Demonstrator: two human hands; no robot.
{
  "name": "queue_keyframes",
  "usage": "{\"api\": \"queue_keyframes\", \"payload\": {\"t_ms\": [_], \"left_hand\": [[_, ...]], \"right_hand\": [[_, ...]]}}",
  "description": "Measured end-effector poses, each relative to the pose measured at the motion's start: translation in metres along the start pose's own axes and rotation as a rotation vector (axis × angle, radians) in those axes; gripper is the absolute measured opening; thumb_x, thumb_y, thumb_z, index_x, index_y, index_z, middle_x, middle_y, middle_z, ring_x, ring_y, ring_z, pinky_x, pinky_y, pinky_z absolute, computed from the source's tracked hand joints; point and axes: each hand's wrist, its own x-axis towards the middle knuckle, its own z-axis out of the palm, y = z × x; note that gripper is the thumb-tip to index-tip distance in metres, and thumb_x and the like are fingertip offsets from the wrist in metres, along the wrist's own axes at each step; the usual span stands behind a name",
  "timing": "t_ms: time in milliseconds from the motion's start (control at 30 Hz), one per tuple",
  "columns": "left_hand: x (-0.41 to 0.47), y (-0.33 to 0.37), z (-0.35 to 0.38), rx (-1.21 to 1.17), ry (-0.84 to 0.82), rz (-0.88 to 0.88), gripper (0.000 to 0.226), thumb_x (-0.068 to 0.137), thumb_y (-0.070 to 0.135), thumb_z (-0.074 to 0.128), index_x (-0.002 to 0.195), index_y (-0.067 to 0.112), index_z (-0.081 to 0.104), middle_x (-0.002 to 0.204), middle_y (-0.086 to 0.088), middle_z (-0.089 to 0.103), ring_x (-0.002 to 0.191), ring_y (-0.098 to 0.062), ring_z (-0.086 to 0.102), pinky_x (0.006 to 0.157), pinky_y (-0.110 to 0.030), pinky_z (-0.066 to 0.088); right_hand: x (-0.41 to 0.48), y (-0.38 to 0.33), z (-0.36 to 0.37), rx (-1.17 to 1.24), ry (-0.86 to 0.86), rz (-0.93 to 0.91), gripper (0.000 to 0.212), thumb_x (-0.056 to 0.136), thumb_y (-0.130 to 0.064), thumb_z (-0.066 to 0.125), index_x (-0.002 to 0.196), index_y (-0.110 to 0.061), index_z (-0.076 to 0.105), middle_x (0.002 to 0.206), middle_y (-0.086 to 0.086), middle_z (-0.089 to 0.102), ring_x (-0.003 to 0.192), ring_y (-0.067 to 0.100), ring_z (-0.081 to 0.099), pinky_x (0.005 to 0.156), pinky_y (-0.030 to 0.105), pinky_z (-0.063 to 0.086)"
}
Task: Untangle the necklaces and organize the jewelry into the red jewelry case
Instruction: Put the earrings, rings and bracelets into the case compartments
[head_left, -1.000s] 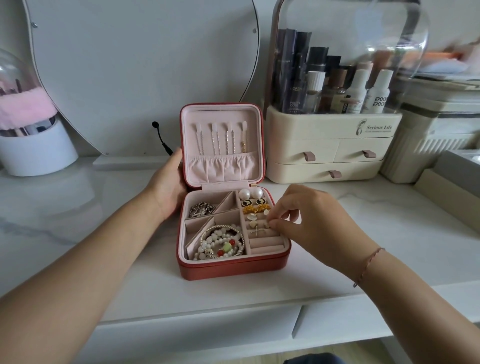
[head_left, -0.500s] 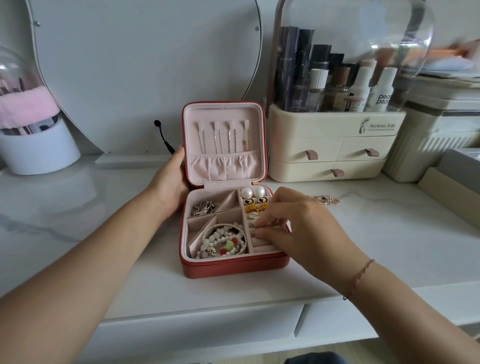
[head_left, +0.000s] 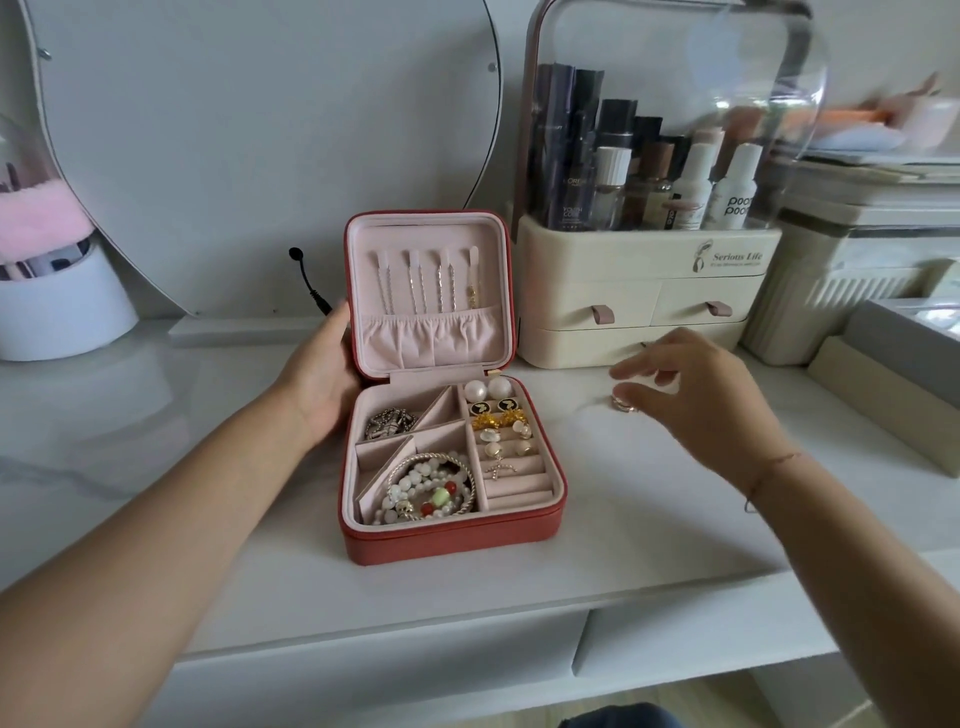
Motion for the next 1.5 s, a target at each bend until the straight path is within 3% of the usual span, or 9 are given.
{"api": "queue_keyframes", "payload": {"t_ms": [200,367,500,733,833,967,1100,1233,1500], "left_hand": [[0.0,0.001,-0.001,-0.023,-0.023,-0.037,0.043,0.097,0.049,0.043,0.123,0.021,0.064,0.114,-0.001,0.071,0.106,-0.018,0.067,0.086,-0.032,0.052],[0.0,0.0,0.0,-0.016,-0.004,-0.044,0.038,0.097,0.048,0.042,0.11,0.023,0.068,0.109,0.0,0.073,0.101,-0.017,0.069,0.088,-0.033,0.051],[0.003,-0.001,-0.004,-0.029,-0.016,-0.06,0.045,0.098,0.05,0.041,0.121,0.021,0.065,0.117,-0.002,0.07,0.111,-0.02,0.065,0.1,-0.039,0.046],[0.001,0.0,-0.001,0.026,-0.018,-0.026,0.041,0.099,0.047,0.038,0.122,0.022,0.063,0.112,0.0,0.072,0.099,-0.014,0.069,0.075,-0.026,0.056],[0.001,0.001,-0.002,0.023,-0.012,-0.023,0.043,0.098,0.047,0.041,0.126,0.022,0.061,0.115,0.0,0.071,0.105,-0.017,0.067,0.08,-0.029,0.054],[0.001,0.0,-0.001,0.029,-0.022,-0.002,0.039,0.098,0.045,0.04,0.122,0.023,0.063,0.109,0.002,0.073,0.091,-0.011,0.071,0.066,-0.021,0.056],[0.002,0.0,0.0,-0.043,-0.011,-0.026,0.041,0.098,0.043,0.043,0.127,0.02,0.061,0.113,-0.002,0.071,0.098,-0.015,0.07,0.069,-0.024,0.058],[0.005,-0.001,-0.001,-0.076,-0.005,-0.062,0.044,0.097,0.044,0.046,0.13,0.018,0.059,0.121,-0.006,0.068,0.11,-0.021,0.065,0.089,-0.033,0.055],[0.003,0.0,0.0,-0.1,-0.055,-0.062,0.045,0.096,0.043,0.046,0.129,0.016,0.059,0.125,-0.008,0.065,0.114,-0.022,0.063,0.1,-0.037,0.048]], "right_hand": [[0.012,0.034,0.008,-0.24,-0.23,-0.002,0.019,0.079,-0.027,0.073,0.099,-0.028,0.073,0.101,-0.004,0.049,0.113,0.02,0.045,0.09,0.028,0.028],[0.016,0.033,0.013,-0.244,-0.174,-0.051,0.006,0.08,-0.026,0.073,0.083,-0.031,0.073,0.093,-0.004,0.053,0.097,0.019,0.048,0.085,0.032,0.031],[0.014,0.03,0.015,-0.179,-0.156,-0.059,0.018,0.077,-0.02,0.074,0.07,-0.035,0.066,0.085,-0.007,0.056,0.082,0.013,0.046,0.081,0.033,0.033],[0.012,0.021,0.005,0.242,-0.032,0.112,0.008,0.079,-0.014,0.074,0.074,-0.018,0.071,0.072,0.003,0.07,0.057,0.002,0.054,0.058,0.008,0.041],[0.003,0.001,-0.001,0.512,-0.08,0.168,0.007,0.08,-0.006,0.071,0.077,-0.012,0.071,0.074,0.006,0.073,0.063,0.011,0.064,0.069,0.024,0.05],[-0.021,-0.04,0.003,0.562,-0.2,0.057,0.007,0.083,-0.004,0.067,0.079,-0.011,0.069,0.072,0.003,0.073,0.065,0.015,0.069,0.064,0.033,0.05],[-0.039,-0.061,0.013,0.337,-0.189,-0.127,0.019,0.079,-0.009,0.072,0.073,-0.026,0.066,0.062,-0.012,0.066,0.062,-0.001,0.06,0.061,0.01,0.042],[-0.041,-0.062,0.015,0.158,-0.153,-0.28,0.013,0.076,-0.011,0.074,0.078,-0.023,0.07,0.07,-0.018,0.061,0.069,-0.003,0.055,0.065,0.007,0.037],[-0.038,-0.062,0.013,-0.143,-0.099,-0.475,0.012,0.072,-0.015,0.063,0.077,-0.02,0.072,0.074,-0.005,0.063,0.062,0.012,0.057,0.064,0.026,0.042]]}}
